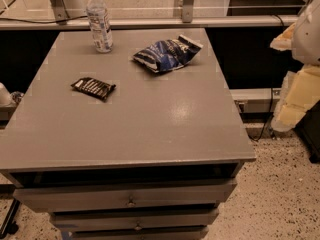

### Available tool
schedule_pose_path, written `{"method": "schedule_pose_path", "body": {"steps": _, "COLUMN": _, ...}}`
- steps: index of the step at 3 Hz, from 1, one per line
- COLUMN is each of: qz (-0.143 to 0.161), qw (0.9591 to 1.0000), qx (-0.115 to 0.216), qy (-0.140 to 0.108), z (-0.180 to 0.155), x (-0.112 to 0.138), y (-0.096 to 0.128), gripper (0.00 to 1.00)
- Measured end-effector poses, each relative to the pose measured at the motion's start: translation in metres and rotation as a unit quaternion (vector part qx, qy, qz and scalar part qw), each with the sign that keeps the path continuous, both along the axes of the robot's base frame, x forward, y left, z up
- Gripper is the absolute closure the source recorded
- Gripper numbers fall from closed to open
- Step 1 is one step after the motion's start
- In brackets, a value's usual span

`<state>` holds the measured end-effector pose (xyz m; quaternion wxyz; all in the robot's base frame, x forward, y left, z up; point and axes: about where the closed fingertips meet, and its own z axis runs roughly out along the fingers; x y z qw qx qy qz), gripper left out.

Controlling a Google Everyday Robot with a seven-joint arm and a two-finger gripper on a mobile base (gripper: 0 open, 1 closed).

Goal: Pick rxbar chocolate

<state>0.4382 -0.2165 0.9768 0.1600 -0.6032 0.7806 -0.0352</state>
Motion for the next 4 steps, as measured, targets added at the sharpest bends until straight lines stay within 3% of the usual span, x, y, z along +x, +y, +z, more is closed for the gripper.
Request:
{"method": "schedule_pose_path", "body": {"steps": 1, "qz": 0.000, "qw": 1.0000, "qx": 0.000, "qy": 0.000, "z": 0.000, "x": 0.000, "y": 0.000, "gripper": 0.00}}
{"method": "schedule_pose_path", "body": {"steps": 2, "qz": -0.002, "qw": 0.9991, "qx": 0.043, "qy": 0.002, "z": -0.012, "x": 0.023, "y": 0.007, "gripper": 0.00}}
{"method": "schedule_pose_path", "body": {"steps": 3, "qz": 0.011, "qw": 0.9952, "qx": 0.097, "qy": 0.007, "z": -0.027, "x": 0.059, "y": 0.045, "gripper": 0.00}}
{"method": "schedule_pose_path", "body": {"steps": 4, "qz": 0.033, "qw": 0.9911, "qx": 0.129, "qy": 0.008, "z": -0.040, "x": 0.091, "y": 0.098, "gripper": 0.00}}
